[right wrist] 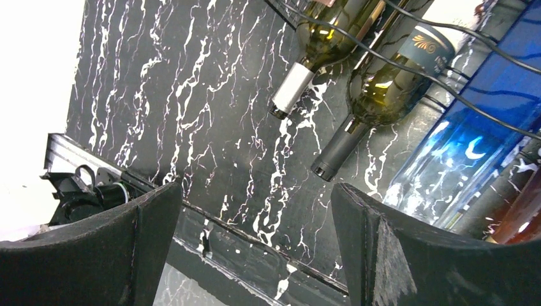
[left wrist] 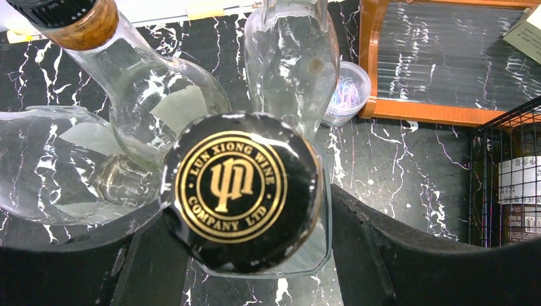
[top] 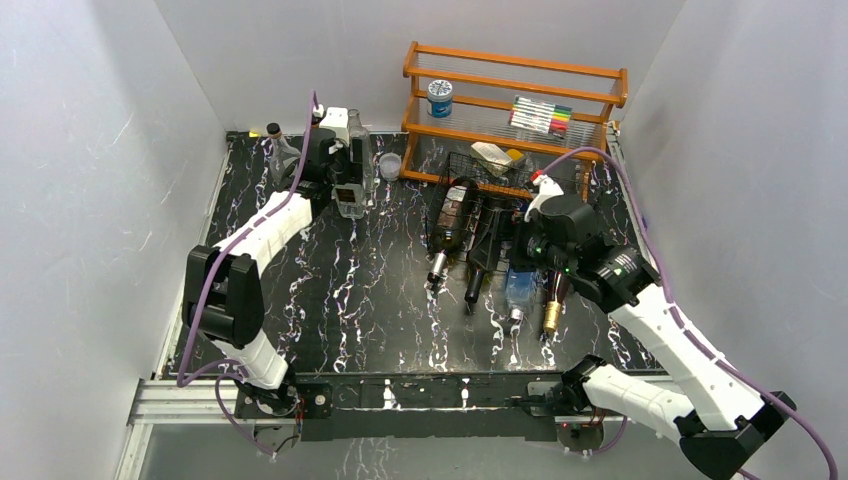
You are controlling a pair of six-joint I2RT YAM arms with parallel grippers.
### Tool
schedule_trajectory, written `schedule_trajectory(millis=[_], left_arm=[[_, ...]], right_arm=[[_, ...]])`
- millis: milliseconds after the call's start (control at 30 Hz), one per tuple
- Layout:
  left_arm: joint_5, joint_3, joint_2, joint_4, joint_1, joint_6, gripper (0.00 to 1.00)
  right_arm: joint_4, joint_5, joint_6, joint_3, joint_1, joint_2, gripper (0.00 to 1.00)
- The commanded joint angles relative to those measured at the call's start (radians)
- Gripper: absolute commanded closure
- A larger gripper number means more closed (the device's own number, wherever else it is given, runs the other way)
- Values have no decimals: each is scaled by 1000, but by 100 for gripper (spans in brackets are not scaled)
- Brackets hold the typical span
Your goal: Take the wine bottle off the wine rack
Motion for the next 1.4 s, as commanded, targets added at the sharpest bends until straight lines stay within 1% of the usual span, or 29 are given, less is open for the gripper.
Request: schedule_trajectory(millis=[0,33,133,167,200,267,300,333,567,667,767,833,967,1033,1067,1167,1300,1367], left_arm=[[-11,10,-46,142,3,7,87],[-11,2,-49,140,3,11,77],[-10,-21,-65,133,3,17,41],[-9,-30,-72,131,3,15,31],[-10,-38,-79,130,3,11,24],[-7,-64,-102,129,2,5,14],[-1,-75,-113,129,3,2,6],[5,-86,-130,129,2,1,2],[30,-132,-246,60,3,-18,2],[43,-145,-314,-14,3,-72,2],[93,-177,-388,-76,2,-133,2],[157,-212,-436,-98,2,-161,2],[339,-309,-519,-99,2,-219,2],[449,-352,-547,-95,-1,-265,5],[472,-370,-554,-94,-8,-296,7],[517,-421,-554,-93,-61,-391,9],[440,-452,-522,-84,-229,-412,7],[431,-455,-491,-72,-300,-414,6]], right_arm=[[69,-45,9,-11,-1,16,2],[70,-53,7,-13,-2,23,2],[66,-73,6,-16,-1,53,2],[66,-80,8,-17,-2,62,2],[67,-84,9,-21,-2,69,2],[66,-88,15,-24,-1,86,2],[66,-90,18,-26,-2,93,2],[68,-91,18,-29,-1,95,2],[69,-74,12,-30,-1,93,2],[56,-57,-1,-19,-2,97,2],[48,-42,-16,-11,-2,97,2],[47,-36,-23,-8,-1,99,2],[45,-34,-36,-3,-1,102,2],[43,-30,-41,0,-1,104,2],[42,-29,-44,1,-1,105,2],[41,-23,-51,8,-1,105,2],[41,-20,-58,11,-2,101,2],[35,-18,-58,11,-2,97,2]])
